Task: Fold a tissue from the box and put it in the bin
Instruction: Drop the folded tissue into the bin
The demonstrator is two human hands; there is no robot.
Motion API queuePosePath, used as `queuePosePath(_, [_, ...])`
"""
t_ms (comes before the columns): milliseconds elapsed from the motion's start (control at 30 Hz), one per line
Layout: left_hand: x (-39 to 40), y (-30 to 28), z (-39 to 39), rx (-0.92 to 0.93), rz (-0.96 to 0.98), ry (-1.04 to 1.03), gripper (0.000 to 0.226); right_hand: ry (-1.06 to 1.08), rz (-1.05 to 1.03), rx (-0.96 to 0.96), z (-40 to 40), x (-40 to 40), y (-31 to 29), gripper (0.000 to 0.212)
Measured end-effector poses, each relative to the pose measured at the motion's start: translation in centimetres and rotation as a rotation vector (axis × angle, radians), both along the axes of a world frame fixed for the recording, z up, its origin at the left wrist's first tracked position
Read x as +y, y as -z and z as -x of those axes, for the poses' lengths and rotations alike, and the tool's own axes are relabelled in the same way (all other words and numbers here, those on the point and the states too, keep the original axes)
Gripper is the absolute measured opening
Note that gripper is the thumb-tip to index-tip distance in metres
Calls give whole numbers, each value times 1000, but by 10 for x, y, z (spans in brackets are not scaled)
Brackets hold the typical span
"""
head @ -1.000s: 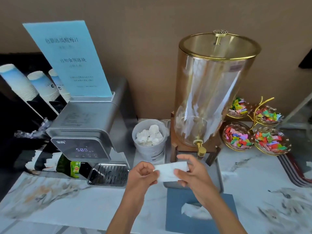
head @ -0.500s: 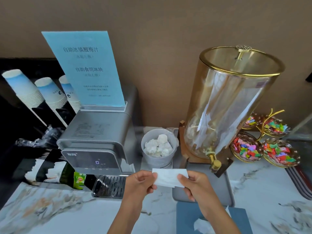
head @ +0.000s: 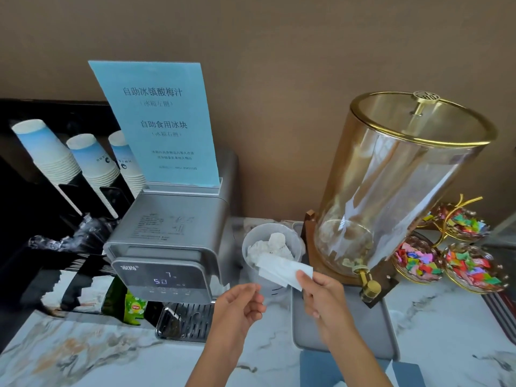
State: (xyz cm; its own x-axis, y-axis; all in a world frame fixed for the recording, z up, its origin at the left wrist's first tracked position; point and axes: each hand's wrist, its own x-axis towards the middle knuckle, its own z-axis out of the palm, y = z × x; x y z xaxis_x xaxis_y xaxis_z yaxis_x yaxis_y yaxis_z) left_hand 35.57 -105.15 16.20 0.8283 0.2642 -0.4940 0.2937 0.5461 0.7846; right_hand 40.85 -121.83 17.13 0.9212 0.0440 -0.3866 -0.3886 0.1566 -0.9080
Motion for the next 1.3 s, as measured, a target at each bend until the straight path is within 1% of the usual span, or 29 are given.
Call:
queuePosePath(33, [1, 2, 0, 4, 1, 2, 15, 15, -13, -2, -5, 3, 0, 23])
queuePosePath(100, [3, 5, 0, 9, 3, 3, 17, 44, -23, 4, -16, 9, 1, 18])
queuePosePath(233, [7, 6, -3, 7, -11, 8, 19, 86, 14, 20, -41, 26, 5, 25])
queuePosePath(300, [8, 5, -5, 3, -16, 4, 19, 82, 50, 28, -52, 34, 8, 24])
queuePosePath(367, [8, 5, -7, 1, -21, 4, 19, 74, 100, 41, -63, 40, 11, 34])
queuePosePath(433, [8, 4, -10, 2, -21, 7, 20, 61, 176, 47, -70, 44, 13, 42])
queuePosePath(500, [7, 5, -12, 5, -16, 8, 21, 54, 289, 46, -76, 48, 14, 43])
queuePosePath(633, [4, 5, -15, 5, -14, 19, 22, 70, 566, 43, -86, 50, 15, 29])
queuePosePath(700, [3, 5, -16, 6, -9, 20, 21, 78, 640, 38, -90, 49, 19, 28])
queuePosePath(800, [1, 4, -19, 9, 1, 27, 19, 71, 721, 24, -93, 50, 27, 33])
queuePosePath(967, [-2, 2, -21, 3, -6, 30, 17, 39, 838, 10, -100, 55, 35, 27])
queuePosePath(1133, [-5, 1, -23, 4, -21, 41, 17, 2, 803, -14, -103, 51, 35, 30])
queuePosePath(1233, [-6, 2, -23, -13, -22, 32, 17, 47, 739, -47, -91, 47, 32, 38])
queuePosePath(1267, [-6, 2, -23, -8, -28, 34, 17, 71, 702, -68, -85, 46, 28, 35])
queuePosePath(1300, [-6, 4, -22, -20, -27, 35, 16, 100, 660, -100, -78, 44, 23, 28])
